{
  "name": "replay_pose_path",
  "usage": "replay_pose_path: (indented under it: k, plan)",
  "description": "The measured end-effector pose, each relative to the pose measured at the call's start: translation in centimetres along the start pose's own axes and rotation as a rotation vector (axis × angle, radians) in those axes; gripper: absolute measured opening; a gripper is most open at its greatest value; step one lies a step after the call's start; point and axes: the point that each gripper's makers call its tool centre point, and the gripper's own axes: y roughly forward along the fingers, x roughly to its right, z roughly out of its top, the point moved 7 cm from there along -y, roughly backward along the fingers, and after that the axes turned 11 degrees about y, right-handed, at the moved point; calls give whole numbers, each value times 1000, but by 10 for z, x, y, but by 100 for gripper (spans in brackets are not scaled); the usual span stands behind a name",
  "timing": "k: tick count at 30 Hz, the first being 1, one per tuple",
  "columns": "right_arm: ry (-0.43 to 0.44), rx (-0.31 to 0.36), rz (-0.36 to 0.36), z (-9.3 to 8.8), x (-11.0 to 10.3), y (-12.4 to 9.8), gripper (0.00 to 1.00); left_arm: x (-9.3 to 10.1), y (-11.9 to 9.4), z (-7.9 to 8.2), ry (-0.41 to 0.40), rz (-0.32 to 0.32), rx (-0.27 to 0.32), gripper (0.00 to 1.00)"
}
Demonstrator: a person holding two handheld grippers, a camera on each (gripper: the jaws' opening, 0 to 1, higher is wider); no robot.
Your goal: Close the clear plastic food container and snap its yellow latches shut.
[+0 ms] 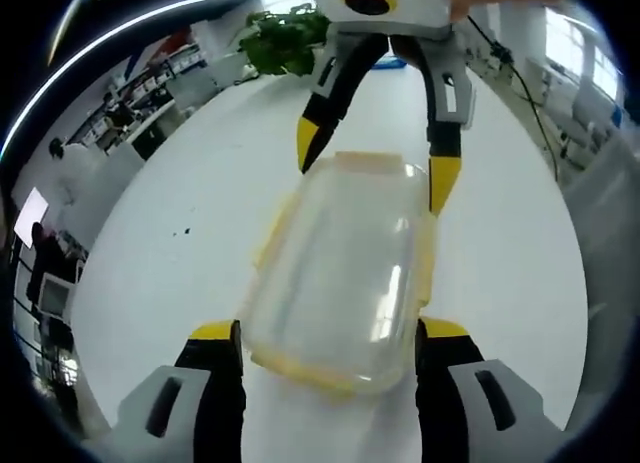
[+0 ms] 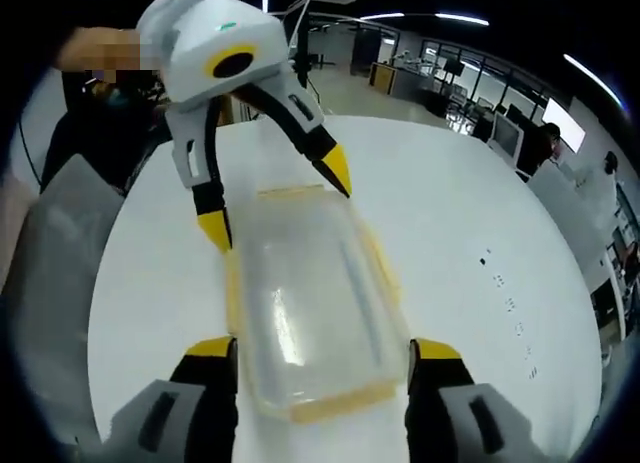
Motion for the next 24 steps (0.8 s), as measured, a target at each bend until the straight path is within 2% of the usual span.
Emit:
replay_pose_path:
  k: [5,8,10,12,14,17,19,22,24]
  plan:
    - [-23,-18,-29,0,-2,2,69,2,1,-1,3,17,5,68]
    - [6,-9,-35,0,-2,-1,69,2,-2,-2,-9,30,-13,67]
    - [41,28,-81,1,0,-7,72,-1,-8,-3,13,95,-18,67]
    - [68,74,-96,1,-2,-15,72,1,-16,-4,2,113,-7,68]
    - [85,79,-78,-6,-9,-20,71,7,-26,-4,-55,112,30,68]
    - [77,63,-91,-20,-18,-23,72,17,-37,-5,-61,125,41,68]
    - [142,60,-105,-31,-25,-26,73,25,-43,-6,-70,133,49,68]
    - [242,123,-114,-39,-37,-30,73,33,-51,-6,-104,152,67,67]
    - [260,125,-117,-44,-41,-32,72,38,-54,-8,-123,159,74,67]
